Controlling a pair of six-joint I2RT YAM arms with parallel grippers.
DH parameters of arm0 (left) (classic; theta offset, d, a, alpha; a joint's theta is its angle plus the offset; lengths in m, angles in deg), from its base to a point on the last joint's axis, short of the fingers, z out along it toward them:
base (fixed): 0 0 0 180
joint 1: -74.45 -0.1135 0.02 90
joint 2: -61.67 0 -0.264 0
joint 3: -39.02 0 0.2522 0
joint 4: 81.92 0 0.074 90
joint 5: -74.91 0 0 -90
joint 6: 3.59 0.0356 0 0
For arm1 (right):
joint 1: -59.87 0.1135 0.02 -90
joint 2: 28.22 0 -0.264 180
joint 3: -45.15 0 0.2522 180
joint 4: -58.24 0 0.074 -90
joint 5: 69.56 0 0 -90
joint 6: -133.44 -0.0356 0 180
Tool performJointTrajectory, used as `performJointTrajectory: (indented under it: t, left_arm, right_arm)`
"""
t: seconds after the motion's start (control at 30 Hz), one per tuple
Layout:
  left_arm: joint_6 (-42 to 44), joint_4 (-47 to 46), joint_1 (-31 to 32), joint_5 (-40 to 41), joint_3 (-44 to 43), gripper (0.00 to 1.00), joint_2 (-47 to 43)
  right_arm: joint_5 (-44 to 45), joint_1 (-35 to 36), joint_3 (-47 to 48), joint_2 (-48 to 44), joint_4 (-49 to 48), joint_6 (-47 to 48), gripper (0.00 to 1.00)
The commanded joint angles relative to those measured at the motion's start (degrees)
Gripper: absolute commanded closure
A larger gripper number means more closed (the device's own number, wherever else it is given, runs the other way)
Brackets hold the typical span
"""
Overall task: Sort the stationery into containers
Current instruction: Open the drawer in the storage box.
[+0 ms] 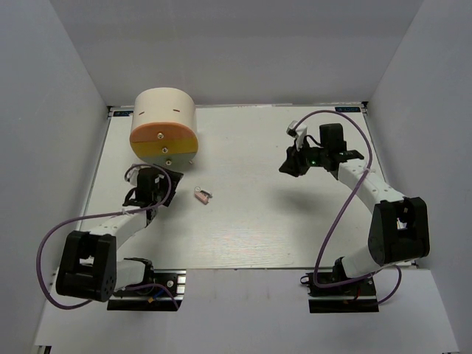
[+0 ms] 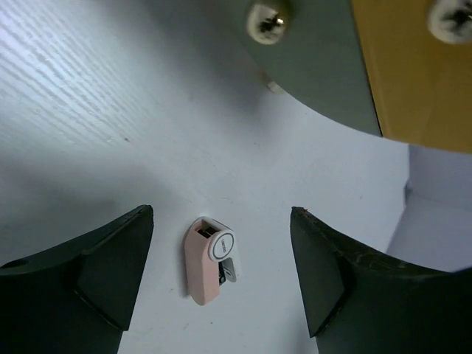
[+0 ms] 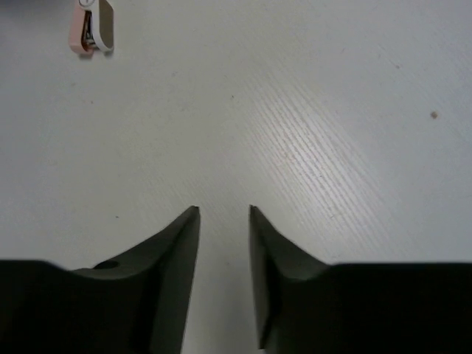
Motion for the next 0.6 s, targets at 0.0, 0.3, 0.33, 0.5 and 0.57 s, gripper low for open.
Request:
performJointTrajectory:
  t: [0.0, 0.3, 0.33, 0.5, 0.57]
  left_arm:
    - [-7.6, -6.68, -3.57, -7.12, 3.67, 0.17, -0.58]
    - [-17.8, -33.3, -12.19, -16.07, 13.8, 0.35, 6.43]
    - [-18.33, -35.85, -13.07, -16.87, 13.8, 0.36, 8.1]
    - [-18.86, -46.22, -14.39, -19.78, 10.9, 0.43, 17.07]
    - [-18.86, -48.96, -15.01, -19.78, 10.37, 0.45, 18.57]
  right_arm:
    - [-3.51, -1.43, -0.44, -0.42, -0.27, -0.37, 0.65]
    - [-5.44, -2.93, -1.67, -0.42, -0.71, -1.25, 0.74]
    - [-5.62, -3.19, -1.67, -0.42, -0.71, -1.25, 0.74]
    - [-5.8, -3.63, -1.85, -0.15, -0.53, -1.08, 0.74]
    - [-5.89, -3.81, -1.94, -0.15, -0.62, -1.16, 0.74]
